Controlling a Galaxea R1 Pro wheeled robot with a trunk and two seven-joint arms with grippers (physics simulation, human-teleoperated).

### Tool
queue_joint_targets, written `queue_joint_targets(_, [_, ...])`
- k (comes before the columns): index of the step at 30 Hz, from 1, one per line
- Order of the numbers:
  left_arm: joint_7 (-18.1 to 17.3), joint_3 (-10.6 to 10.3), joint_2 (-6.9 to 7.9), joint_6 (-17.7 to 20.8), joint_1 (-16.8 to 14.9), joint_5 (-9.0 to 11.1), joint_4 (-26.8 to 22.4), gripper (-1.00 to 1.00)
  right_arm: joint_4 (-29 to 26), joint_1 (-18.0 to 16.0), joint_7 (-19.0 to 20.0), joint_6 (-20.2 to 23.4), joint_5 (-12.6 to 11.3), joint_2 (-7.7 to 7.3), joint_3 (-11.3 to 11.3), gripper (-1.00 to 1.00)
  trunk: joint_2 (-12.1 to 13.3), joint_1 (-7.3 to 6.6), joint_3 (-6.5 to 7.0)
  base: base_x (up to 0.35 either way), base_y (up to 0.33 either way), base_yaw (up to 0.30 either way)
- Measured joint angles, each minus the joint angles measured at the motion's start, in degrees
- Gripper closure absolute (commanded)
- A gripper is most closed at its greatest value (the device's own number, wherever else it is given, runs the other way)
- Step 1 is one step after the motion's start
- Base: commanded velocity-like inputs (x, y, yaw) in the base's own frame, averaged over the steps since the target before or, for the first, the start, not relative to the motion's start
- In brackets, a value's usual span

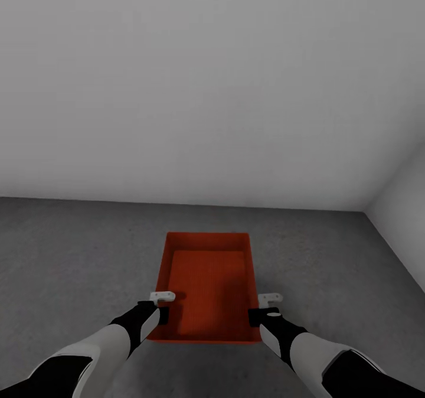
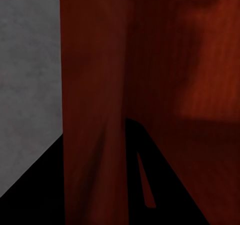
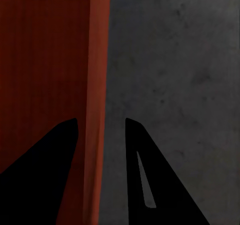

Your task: Move the two storage containers from the living room to the garage. In the garage, place one container on the floor and stack the other container on top of it (either order is fine).

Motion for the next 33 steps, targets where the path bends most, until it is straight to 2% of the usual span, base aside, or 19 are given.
queue_joint_targets(20, [0.0,0.0,0.0,0.1,0.0,0.0,0.0,1.0,0.0,0.0,0.0,0.0,0.0,0.0,0.0,1.0,-8.0,4.39,-3.62,0.0,0.0,0.0])
queue_joint_targets(33, [0.0,0.0,-0.02,0.1,0.0,0.0,0.0,1.0,0.1,0.0,0.0,0.0,0.0,0.0,0.0,1.0,-13.2,7.25,-7.0,0.0,0.0,0.0])
